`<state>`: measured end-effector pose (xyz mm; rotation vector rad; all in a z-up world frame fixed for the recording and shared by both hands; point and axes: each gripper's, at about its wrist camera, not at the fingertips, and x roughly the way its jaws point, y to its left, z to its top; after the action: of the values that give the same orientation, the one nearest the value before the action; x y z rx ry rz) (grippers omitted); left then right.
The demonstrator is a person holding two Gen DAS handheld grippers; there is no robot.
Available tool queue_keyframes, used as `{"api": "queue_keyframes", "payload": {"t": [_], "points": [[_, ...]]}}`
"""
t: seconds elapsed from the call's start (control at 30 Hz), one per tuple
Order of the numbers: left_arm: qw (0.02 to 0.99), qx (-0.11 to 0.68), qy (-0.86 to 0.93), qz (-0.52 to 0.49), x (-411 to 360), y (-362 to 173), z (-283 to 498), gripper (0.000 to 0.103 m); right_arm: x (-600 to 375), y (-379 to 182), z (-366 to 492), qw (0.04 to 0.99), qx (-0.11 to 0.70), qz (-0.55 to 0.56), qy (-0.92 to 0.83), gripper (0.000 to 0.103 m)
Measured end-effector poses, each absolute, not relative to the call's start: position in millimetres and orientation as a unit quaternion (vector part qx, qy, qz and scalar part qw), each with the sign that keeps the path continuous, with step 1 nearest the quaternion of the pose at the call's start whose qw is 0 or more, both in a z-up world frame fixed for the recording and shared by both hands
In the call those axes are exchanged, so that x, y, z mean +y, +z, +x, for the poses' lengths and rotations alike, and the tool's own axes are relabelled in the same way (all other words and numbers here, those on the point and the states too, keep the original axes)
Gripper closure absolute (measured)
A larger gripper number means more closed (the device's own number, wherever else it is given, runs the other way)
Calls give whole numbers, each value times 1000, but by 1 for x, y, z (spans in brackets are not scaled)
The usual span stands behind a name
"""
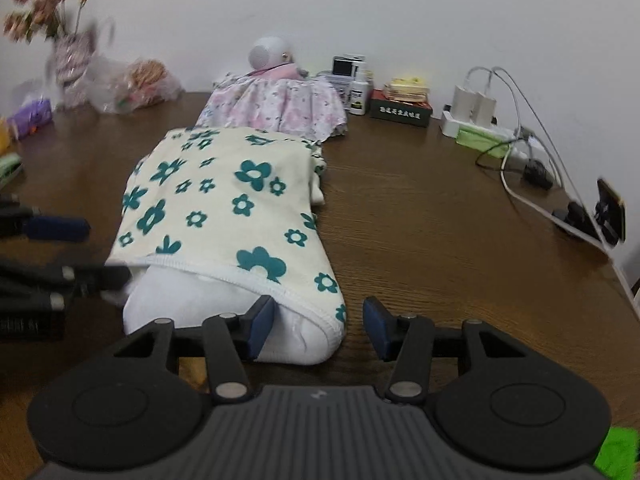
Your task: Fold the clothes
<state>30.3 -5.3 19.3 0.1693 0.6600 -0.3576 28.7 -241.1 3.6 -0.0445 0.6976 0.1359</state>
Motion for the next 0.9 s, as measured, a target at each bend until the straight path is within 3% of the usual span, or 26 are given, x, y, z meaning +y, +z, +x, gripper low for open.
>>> {"api": "queue_keyframes", "payload": {"t": [0.03,0.13,0.17,0.23,0.3,0.4,0.63,0.83,0.9], "points": [[927,324,-174,80,-7,18,31,43,-244,1,30,938,340,-15,64,55],[926,329,-170,72,-14,13,32,43,-250,-4,32,940,332,27,79,90],[927,329,-167,70,-15,12,32,44,-249,-3,31,939,332,33,82,96],[929,326,-161,65,-12,13,30,61,-244,5,22,944,316,33,86,98],[933,322,-150,65,-7,16,25,94,-239,22,4,951,288,36,106,98],[942,296,-141,73,8,24,5,99,-238,48,-30,954,258,53,143,98],[963,208,-122,118,31,67,-82,98,-243,70,-106,949,238,51,198,98],[958,224,-86,157,9,44,-98,91,-226,52,-126,954,256,-16,156,98],[957,229,-67,165,5,35,-98,83,-219,46,-130,954,257,-39,149,98]]}}
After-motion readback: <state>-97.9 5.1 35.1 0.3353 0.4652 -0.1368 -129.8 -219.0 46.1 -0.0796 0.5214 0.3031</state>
